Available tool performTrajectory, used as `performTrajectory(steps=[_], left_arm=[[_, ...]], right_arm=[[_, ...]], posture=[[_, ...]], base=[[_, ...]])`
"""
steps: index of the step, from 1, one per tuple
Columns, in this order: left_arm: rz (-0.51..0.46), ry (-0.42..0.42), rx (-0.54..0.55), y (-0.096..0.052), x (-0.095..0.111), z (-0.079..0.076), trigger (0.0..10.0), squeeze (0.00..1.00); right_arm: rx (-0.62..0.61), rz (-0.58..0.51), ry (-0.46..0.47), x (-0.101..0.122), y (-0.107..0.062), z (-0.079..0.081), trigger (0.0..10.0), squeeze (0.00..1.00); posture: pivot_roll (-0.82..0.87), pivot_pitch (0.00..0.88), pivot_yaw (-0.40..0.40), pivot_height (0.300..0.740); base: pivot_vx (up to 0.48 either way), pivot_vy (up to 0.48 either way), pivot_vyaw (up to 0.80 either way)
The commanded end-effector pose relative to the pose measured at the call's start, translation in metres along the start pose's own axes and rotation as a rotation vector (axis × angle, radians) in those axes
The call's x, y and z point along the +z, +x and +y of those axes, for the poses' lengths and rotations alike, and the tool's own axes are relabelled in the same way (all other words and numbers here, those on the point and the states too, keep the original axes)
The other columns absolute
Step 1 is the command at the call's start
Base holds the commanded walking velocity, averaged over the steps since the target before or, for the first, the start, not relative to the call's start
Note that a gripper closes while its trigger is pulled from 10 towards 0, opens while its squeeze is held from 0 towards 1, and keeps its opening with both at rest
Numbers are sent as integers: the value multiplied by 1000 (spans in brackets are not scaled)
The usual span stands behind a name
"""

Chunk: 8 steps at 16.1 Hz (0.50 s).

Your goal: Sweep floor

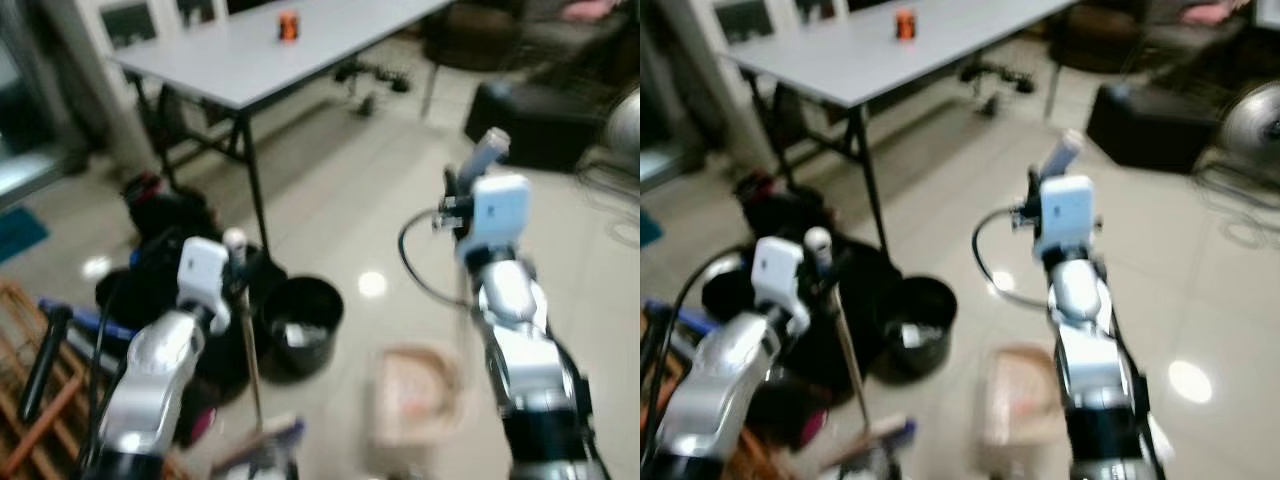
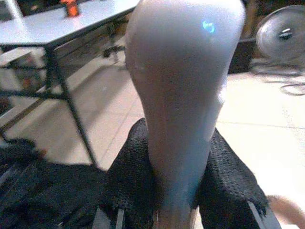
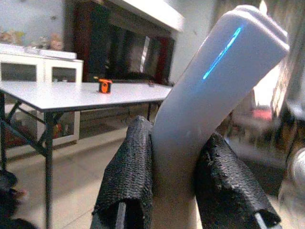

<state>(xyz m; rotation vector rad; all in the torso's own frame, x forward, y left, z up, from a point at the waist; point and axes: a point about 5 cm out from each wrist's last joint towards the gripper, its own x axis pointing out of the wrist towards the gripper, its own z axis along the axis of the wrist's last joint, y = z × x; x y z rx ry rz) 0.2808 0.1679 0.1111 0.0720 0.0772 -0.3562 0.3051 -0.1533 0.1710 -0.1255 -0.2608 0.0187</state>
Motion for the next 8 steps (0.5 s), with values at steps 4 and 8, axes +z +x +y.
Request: performTrajectory(steps=[4,8], left_arm=[[-76,17,7,14,23,0,10000,0],[-81,15,2,25,26,-6,10000,0]], right_arm=[[-32,11,92,5,-7,-2,10000,0],[-28,42,-19,3,-14,-10,10000,0]], posture=[[-57,0,37,740],[-87,0,48,740]], base=[[0,-93,0],[0,-480,0]])
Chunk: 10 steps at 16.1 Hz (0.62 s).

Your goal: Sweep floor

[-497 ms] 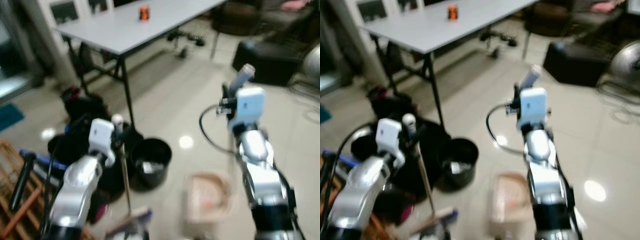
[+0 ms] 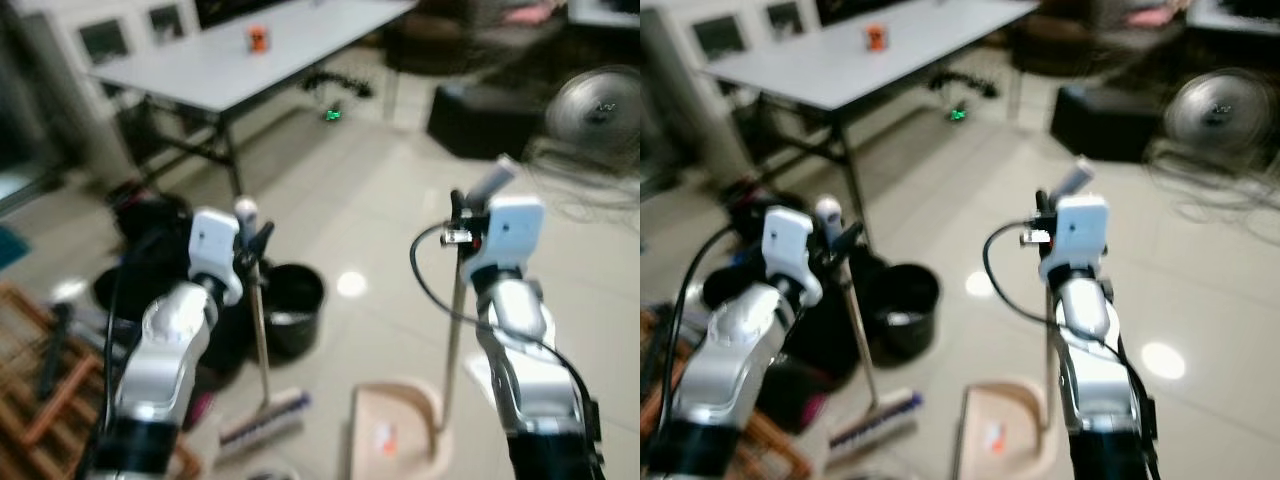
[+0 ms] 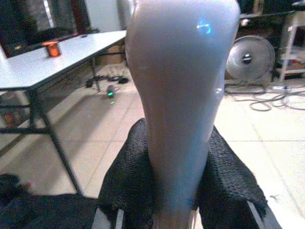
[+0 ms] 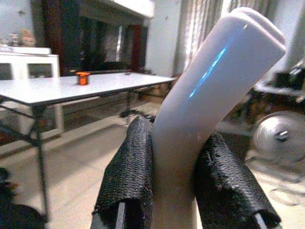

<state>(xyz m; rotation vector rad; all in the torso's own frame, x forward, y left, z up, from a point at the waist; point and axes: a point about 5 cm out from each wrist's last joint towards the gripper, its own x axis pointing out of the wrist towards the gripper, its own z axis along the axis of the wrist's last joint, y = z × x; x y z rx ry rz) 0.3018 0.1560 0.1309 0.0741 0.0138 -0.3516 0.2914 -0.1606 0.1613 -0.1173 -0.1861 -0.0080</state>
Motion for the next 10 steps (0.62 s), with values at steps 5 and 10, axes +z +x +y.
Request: performTrajectory(steps=[5,10], left_arm=[[-26,-1,-20,8,4,-9,10000,0],[-26,-8,-30,10,3,-12,10000,0]], right_arm=[[-69,15,23,7,-1,-18,10000,0],[-100,23,13,10,-3,-27,10000,0]], posture=[[-101,0,40,740],[-116,0,43,740]], base=[[0,-480,-120],[0,-480,-733]])
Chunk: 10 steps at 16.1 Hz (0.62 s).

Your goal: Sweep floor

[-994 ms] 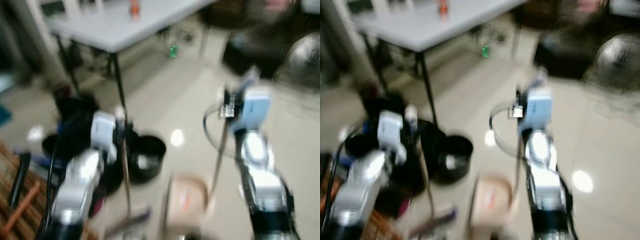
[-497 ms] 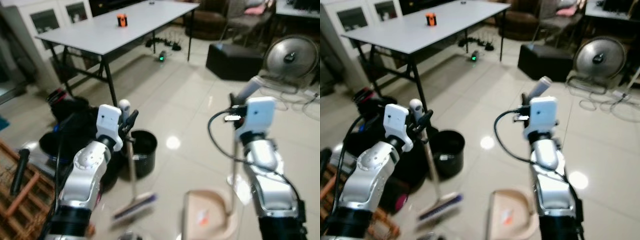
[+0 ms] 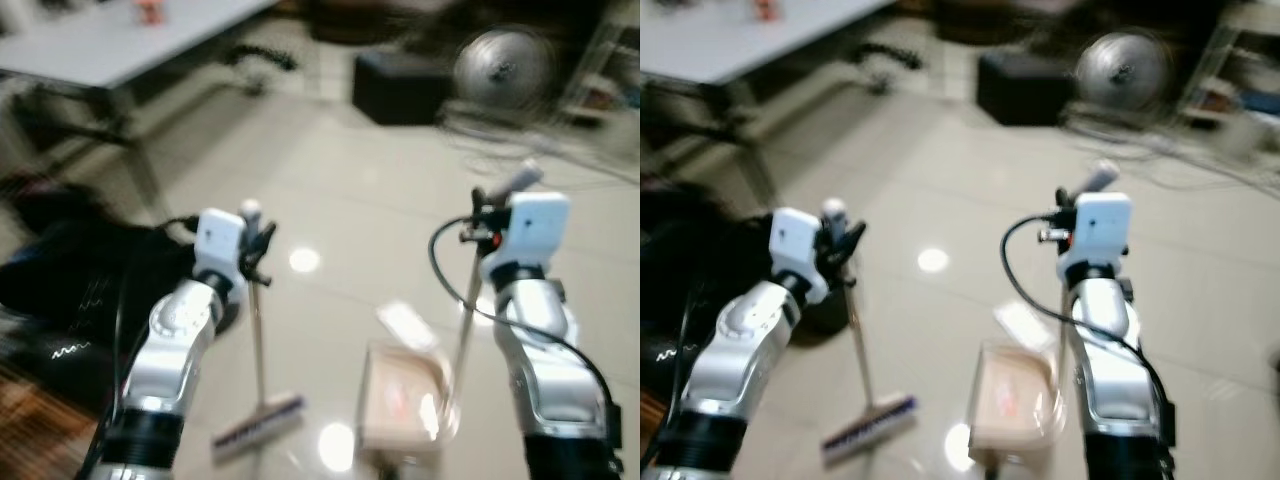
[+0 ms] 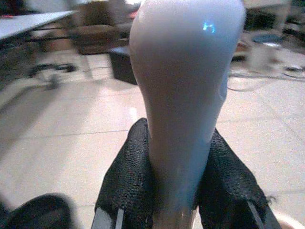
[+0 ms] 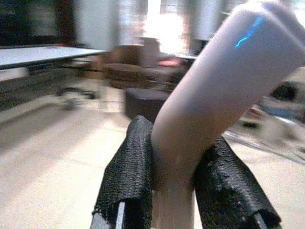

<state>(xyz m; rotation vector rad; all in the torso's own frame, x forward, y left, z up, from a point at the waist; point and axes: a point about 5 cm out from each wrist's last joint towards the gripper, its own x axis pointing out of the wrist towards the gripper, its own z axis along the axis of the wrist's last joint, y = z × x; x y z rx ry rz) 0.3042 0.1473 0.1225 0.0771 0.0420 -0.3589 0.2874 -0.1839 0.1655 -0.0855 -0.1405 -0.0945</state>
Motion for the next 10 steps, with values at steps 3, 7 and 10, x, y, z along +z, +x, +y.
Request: performTrajectory(steps=[3,7,10], left_arm=[[-53,-28,-38,7,12,-8,10000,0],[-43,-34,-50,10,11,-12,10000,0],[-52,-21,-33,7,13,-8,10000,0]], right_arm=[[-38,-24,-6,9,-4,-10,10000,0],[-44,-25,1,13,-5,-12,10000,0],[-37,-20,5,14,-6,-12,10000,0]], posture=[[-119,0,45,740],[-125,0,47,740],[-123,0,48,740]], base=[[0,-320,-135],[0,442,0],[0,0,0]])
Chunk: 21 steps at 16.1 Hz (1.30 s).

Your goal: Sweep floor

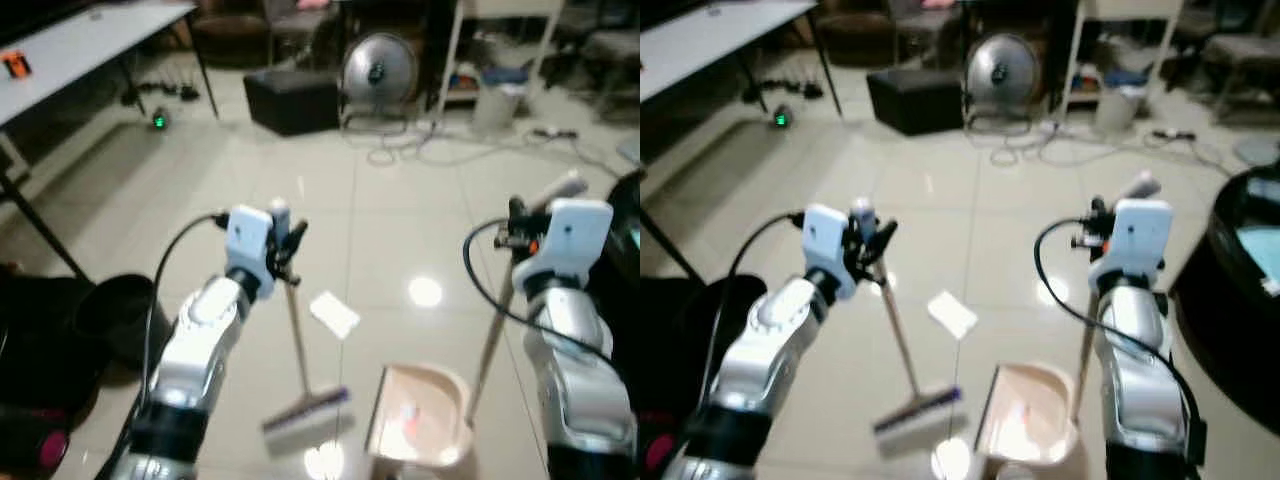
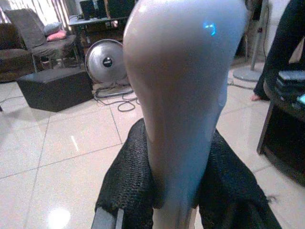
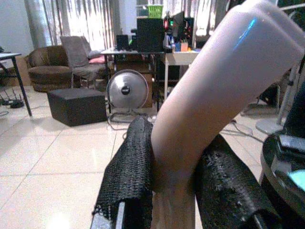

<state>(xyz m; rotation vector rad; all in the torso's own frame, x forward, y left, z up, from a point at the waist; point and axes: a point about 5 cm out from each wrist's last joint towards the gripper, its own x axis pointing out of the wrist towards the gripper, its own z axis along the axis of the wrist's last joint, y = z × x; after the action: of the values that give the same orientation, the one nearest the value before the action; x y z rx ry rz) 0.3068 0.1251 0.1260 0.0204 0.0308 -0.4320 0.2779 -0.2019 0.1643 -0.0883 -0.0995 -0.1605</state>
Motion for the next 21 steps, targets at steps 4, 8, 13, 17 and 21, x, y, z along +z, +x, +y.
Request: performTrajectory(steps=[4,8,13,17,21], left_arm=[[-35,60,63,-5,13,17,10000,0],[-47,67,93,-6,15,19,10000,0],[-133,91,103,-3,30,17,10000,0],[-142,94,92,-1,33,15,10000,0],[-139,99,83,0,33,15,10000,0]], right_arm=[[19,-49,13,14,-1,3,10000,0],[-8,-48,-5,11,-4,-1,10000,0],[-44,-39,-20,7,-9,-5,10000,0],[-52,-36,-14,7,-11,-5,10000,0],[-110,-75,-128,10,-8,-13,10000,0]], posture=[[-112,0,55,740],[-104,0,61,740],[-106,0,77,740],[-105,0,85,740],[-104,5,92,740]], base=[[0,0,0],[0,0,0],[118,0,0],[381,0,-402],[412,0,0]])
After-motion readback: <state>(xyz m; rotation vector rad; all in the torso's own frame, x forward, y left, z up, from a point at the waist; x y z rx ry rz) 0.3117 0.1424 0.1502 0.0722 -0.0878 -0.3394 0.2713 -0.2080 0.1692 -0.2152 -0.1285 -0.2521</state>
